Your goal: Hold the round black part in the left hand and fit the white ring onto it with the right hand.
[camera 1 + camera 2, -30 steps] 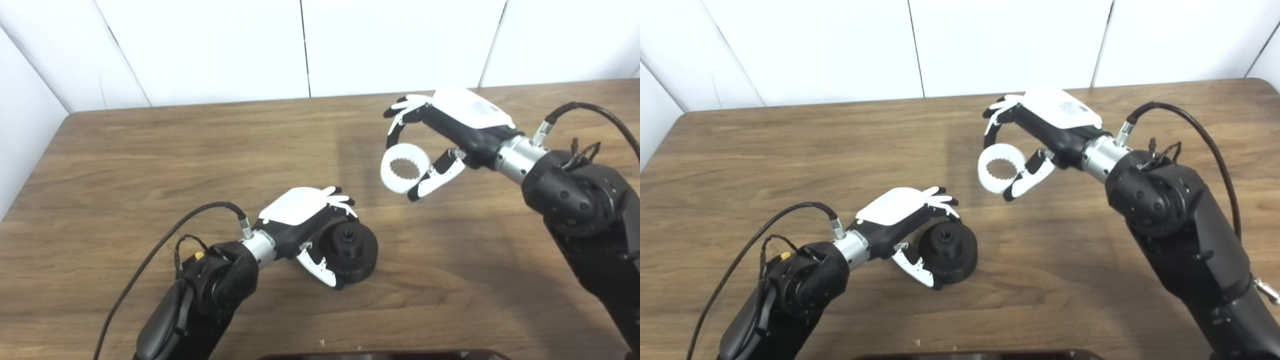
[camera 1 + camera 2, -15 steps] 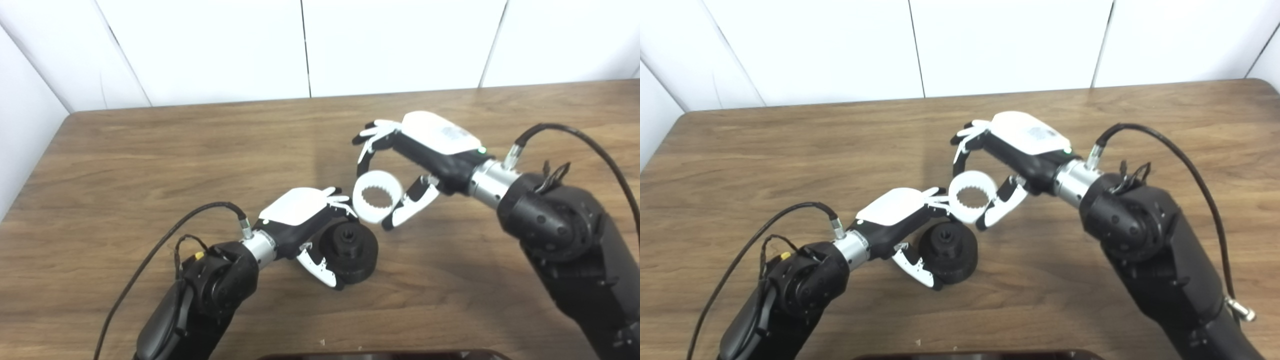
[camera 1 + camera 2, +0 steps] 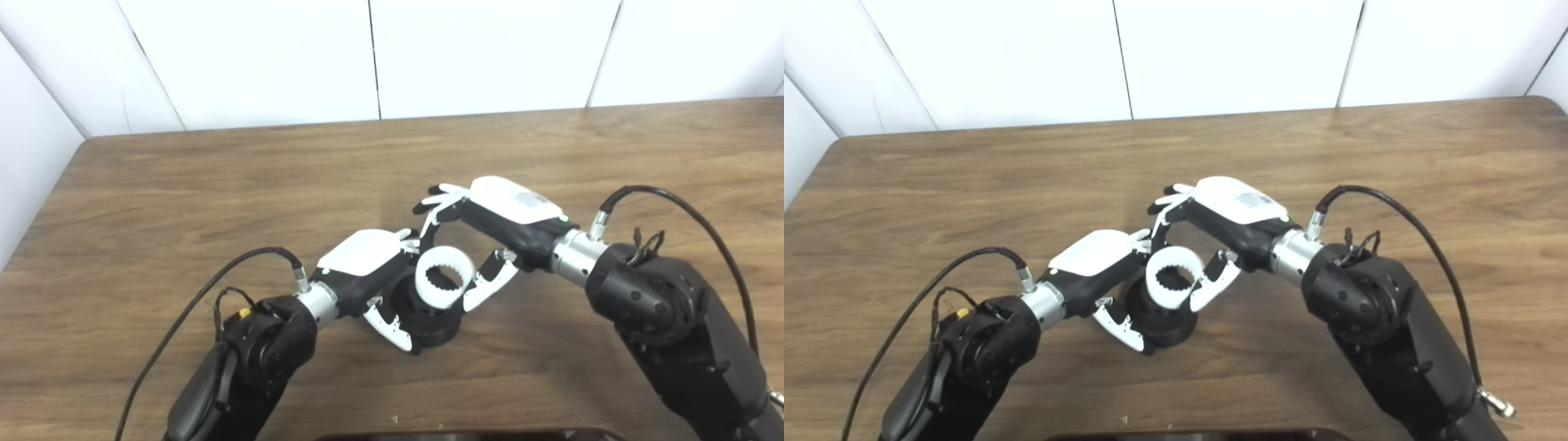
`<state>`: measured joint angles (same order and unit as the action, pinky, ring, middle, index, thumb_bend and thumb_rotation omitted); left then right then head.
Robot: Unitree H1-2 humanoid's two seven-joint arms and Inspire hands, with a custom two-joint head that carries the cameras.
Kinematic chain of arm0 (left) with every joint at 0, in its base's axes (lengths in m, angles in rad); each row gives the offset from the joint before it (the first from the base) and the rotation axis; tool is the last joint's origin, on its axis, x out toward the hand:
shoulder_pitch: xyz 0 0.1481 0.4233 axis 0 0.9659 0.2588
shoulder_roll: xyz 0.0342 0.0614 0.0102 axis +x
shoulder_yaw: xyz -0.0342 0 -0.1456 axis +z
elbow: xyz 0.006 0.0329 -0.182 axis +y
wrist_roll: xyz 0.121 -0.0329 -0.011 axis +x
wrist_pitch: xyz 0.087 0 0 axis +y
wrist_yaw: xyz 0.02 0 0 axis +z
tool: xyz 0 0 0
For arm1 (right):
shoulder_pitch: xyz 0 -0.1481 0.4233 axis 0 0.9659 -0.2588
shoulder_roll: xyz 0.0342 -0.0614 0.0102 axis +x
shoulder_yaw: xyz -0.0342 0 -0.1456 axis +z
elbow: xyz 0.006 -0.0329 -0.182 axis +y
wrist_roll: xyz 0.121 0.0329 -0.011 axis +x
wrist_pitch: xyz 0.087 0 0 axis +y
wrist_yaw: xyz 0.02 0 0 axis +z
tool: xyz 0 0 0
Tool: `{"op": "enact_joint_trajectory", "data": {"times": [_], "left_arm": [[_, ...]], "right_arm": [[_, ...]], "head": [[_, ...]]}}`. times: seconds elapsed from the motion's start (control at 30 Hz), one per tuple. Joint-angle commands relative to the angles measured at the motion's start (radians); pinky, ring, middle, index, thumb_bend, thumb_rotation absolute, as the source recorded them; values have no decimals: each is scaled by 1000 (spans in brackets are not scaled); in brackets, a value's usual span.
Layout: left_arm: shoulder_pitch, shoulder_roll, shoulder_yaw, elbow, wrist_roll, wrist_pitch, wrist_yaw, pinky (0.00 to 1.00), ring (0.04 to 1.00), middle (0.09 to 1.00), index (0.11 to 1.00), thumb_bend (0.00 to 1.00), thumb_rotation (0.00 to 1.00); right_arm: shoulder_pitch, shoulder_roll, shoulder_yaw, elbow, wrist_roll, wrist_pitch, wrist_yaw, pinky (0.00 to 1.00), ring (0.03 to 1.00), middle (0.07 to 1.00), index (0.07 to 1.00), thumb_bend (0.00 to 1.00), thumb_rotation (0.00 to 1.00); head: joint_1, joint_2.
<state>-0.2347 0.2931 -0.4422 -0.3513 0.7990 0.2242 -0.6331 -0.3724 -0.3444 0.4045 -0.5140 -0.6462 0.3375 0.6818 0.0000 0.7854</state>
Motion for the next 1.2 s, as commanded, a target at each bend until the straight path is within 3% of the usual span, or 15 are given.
{"op": "enact_joint_trajectory", "data": {"times": [0.0, 1.17], "left_arm": [[-38, 1, 10, -5, 4, -7, 10, 828, 1000, 927, 697, 896, 215], [-33, 4, 19, -41, 6, -4, -9, 813, 1000, 930, 709, 876, 207]], "right_arm": [[-22, 13, 1, -6, 0, -30, -21, 893, 966, 869, 492, 524, 151], [-38, 64, 14, 34, -32, -11, -13, 916, 981, 879, 492, 524, 151]], "head": [[2, 3], [13, 6]]}}
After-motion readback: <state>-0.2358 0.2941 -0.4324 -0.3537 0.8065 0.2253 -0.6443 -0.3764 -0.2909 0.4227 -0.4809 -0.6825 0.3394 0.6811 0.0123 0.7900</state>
